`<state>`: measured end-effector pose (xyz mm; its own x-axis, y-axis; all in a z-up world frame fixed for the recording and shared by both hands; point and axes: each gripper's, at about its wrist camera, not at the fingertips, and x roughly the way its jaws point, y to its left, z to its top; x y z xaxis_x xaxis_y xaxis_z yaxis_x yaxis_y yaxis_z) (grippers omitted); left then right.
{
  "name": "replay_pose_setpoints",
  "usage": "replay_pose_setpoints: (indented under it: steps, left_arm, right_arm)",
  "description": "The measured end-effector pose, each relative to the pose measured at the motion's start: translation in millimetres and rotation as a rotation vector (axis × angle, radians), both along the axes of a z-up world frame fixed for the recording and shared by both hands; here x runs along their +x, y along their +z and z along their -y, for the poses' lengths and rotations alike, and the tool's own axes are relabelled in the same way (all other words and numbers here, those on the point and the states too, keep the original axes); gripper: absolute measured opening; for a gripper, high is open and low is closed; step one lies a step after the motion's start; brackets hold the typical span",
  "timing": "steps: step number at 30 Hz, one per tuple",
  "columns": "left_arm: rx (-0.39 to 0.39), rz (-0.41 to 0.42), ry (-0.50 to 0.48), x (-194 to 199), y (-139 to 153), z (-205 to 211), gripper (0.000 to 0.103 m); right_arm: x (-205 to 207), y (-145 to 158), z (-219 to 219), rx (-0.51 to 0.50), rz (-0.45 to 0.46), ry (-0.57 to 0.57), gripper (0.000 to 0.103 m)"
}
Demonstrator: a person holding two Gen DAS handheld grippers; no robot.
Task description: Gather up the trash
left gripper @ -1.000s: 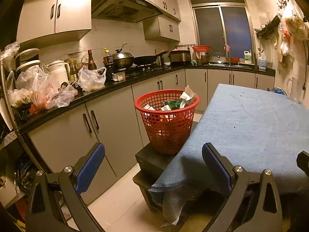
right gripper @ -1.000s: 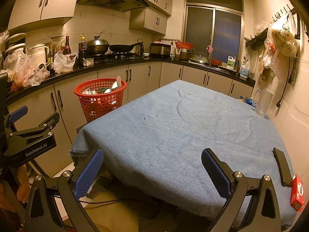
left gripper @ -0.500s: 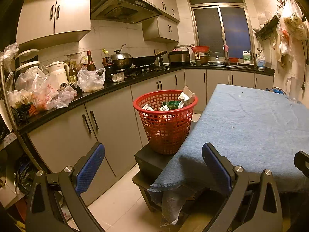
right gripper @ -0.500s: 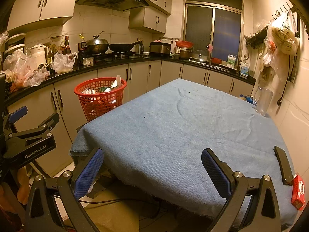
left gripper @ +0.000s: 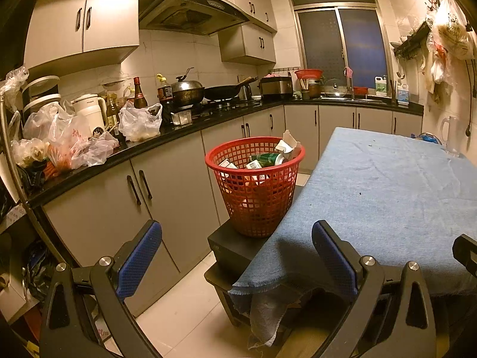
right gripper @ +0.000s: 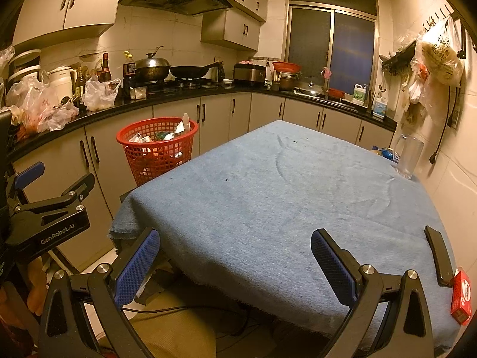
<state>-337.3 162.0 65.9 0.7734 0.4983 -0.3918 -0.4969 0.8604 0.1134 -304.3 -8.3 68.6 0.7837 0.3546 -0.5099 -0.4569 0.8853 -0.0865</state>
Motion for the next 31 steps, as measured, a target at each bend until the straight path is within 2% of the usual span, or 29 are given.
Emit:
replay_pose_setpoints:
  steps: [22,27,29,31]
  left_arm:
    - [0.007,-0.011,-0.008,1,-5,-9,0.100]
    - [0.016,-0.033,-0.007,17,5,-10,0.100]
    - [0.029,-0.048,-0.034,35,14,-4,0.100]
    - [-0.010,-0.062,-0.137,54,22,5,0.100]
  right_arm:
    - [2,3,-3,0.002,-0.010,0.007,0.103]
    - [20,6,6,0.031,-0.055,0.015,0.103]
    - [40,12,23,0.065,-0.077,-0.019,0.103]
    - [64,18,51,0.105,-0.088,-0.103,0.103]
